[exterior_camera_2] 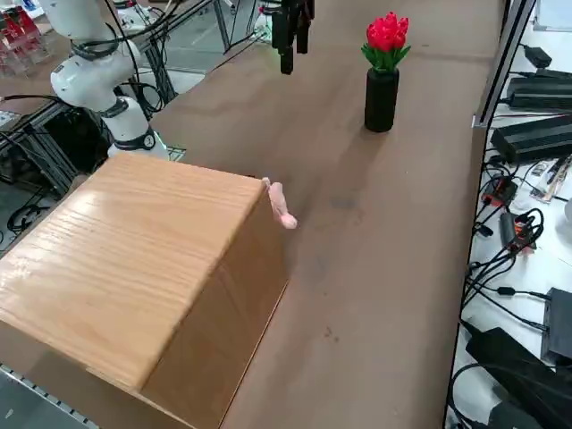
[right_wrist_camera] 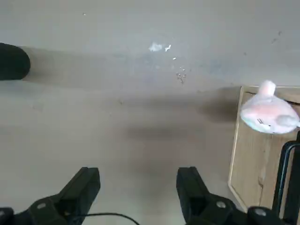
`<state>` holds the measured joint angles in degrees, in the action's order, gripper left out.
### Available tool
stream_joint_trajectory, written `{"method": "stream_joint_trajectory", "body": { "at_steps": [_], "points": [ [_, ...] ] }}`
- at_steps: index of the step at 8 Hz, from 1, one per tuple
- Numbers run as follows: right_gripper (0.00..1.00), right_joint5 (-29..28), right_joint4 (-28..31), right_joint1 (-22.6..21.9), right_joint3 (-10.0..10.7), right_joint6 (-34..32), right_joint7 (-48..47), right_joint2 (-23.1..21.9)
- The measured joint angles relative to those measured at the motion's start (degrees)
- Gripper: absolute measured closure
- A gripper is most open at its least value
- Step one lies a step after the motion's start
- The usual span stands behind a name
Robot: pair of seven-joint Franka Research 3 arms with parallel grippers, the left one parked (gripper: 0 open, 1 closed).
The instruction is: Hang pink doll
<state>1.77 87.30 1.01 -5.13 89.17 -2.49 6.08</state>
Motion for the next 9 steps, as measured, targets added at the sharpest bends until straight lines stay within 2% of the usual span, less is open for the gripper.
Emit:
{"method": "stream_joint_trajectory", "body": {
  "at_steps": [1,2,4,5,9],
  "points": [
    [0.00,0.00,1.72,-5.41,5.53,0.53,0.84,-2.25],
    [0.00,0.00,4.64,-7.90,8.37,1.61,1.75,-5.02],
    [0.00,-0.07,10.71,-8.27,9.59,3.48,3.28,-9.92],
    [0.00,-0.37,11.69,-8.08,9.74,3.96,3.36,-10.62],
    [0.00,-0.94,11.50,-7.86,9.90,4.40,3.48,-9.48]
  ]
}}
